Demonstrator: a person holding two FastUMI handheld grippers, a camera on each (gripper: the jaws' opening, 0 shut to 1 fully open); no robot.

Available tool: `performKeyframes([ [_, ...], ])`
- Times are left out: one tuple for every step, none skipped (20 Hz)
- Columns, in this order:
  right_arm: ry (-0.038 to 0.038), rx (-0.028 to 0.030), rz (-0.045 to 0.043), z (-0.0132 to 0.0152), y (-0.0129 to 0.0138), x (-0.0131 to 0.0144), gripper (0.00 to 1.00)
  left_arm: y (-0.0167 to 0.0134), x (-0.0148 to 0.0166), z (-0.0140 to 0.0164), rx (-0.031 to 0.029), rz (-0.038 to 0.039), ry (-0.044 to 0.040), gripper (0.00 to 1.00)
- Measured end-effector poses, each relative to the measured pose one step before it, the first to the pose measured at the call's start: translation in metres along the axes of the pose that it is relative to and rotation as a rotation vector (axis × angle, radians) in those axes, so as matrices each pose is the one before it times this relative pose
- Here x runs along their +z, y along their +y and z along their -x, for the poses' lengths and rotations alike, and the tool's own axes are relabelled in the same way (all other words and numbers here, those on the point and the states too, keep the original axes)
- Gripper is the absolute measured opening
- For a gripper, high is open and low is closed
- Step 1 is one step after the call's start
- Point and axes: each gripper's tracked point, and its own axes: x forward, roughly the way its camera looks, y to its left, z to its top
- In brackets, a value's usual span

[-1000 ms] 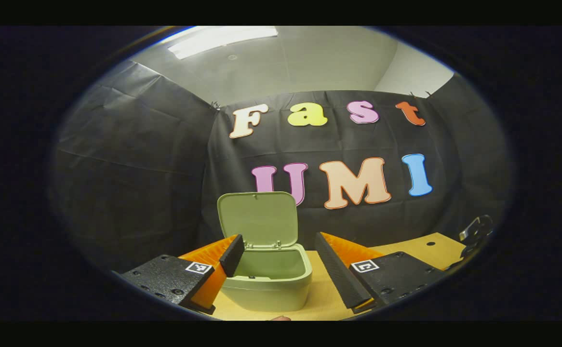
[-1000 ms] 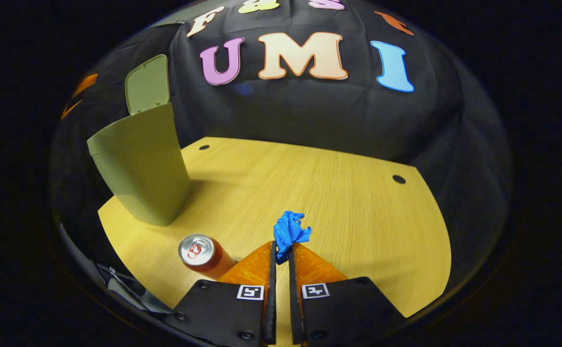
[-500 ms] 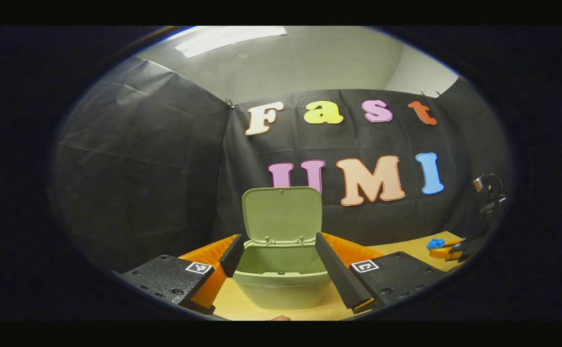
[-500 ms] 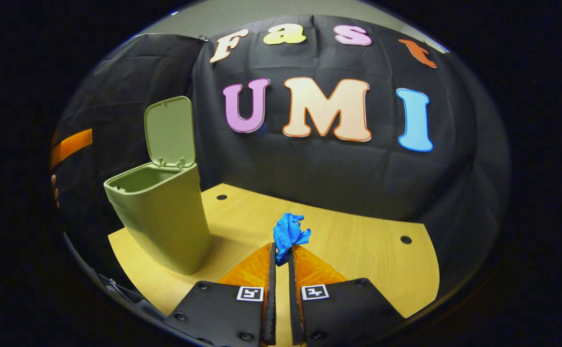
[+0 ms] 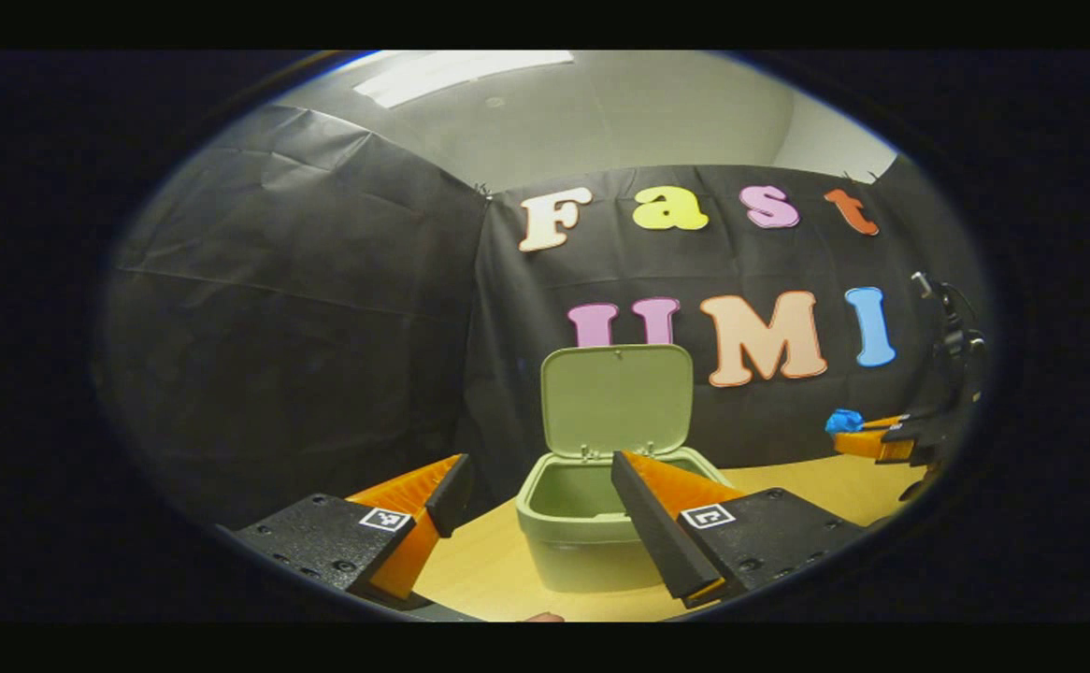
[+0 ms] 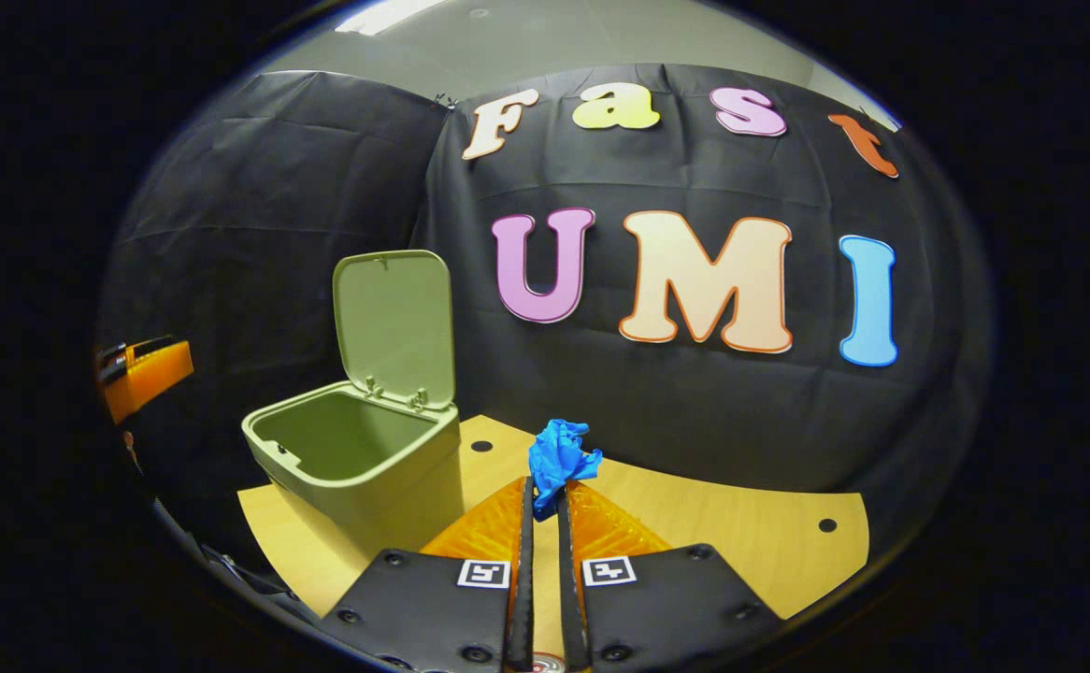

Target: Press the lid of the desktop garbage bin to open it, pick up the crumpled paper on the desktop and throw it into the bin, then pick up the pop can on the desktop and drop it into the bin, and finally close the garbage bin lid.

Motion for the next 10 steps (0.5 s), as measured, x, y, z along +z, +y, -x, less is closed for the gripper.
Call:
performKeyframes([
  [-0.00955, 0.01793, 0.00051, -0.00421, 0.00963, 0.00413, 0.14, 0.00558, -0.00227, -0.00039, 0.00675, -0.00217, 0.00613, 0.89],
  [-0.00436, 0.02078, 0.00321, -0.00428, 0.01062, 0.0044, 0.13, 0.00712, -0.00186, -0.00093, 0.00915, -0.00184, 0.00439, 0.89],
  [-0.00479, 0.01849, 0.0064, -0.00603, 0.00981, 0.00035, 0.16, 0.00496, -0.00181, -0.00081, 0.00686, -0.00129, 0.00262, 0.89],
  [-0.00886, 0.01541, 0.01131, -0.00378, 0.00994, 0.00396, 0.17, 0.0056, -0.00197, 0.00048, 0.00656, -0.00142, 0.00354, 0.89],
  [-0.00285, 0.01786, 0.01098, -0.00475, 0.00865, 0.00113, 0.17, 0.00512, -0.002, -0.00067, 0.00534, -0.00281, 0.00418, 0.89],
  [0.00202, 0.01666, 0.00988, -0.00508, 0.00963, 0.00103, 0.17, 0.0046, -0.00248, 0.00007, 0.00481, -0.00403, 0.00411, 0.89],
  [0.00163, 0.01627, 0.00921, -0.0045, 0.01169, -0.00089, 0.17, 0.00401, -0.00114, -0.00329, 0.00448, -0.0039, 0.00505, 0.89],
  [0.00005, 0.0128, 0.00523, -0.00355, 0.00807, 0.00075, 0.17, 0.00546, -0.00304, 0.00035, 0.00171, -0.00059, 0.00611, 0.89],
  [-0.00196, 0.01706, 0.00393, -0.00467, 0.01017, 0.00067, 0.16, 0.00326, -0.00112, -0.00018, 0.00118, 0.00126, 0.00465, 0.89],
  [-0.00095, 0.01156, 0.00401, -0.00427, 0.00755, -0.00002, 0.17, 0.00353, -0.00067, -0.00209, 0.00196, 0.00011, 0.00205, 0.9],
])
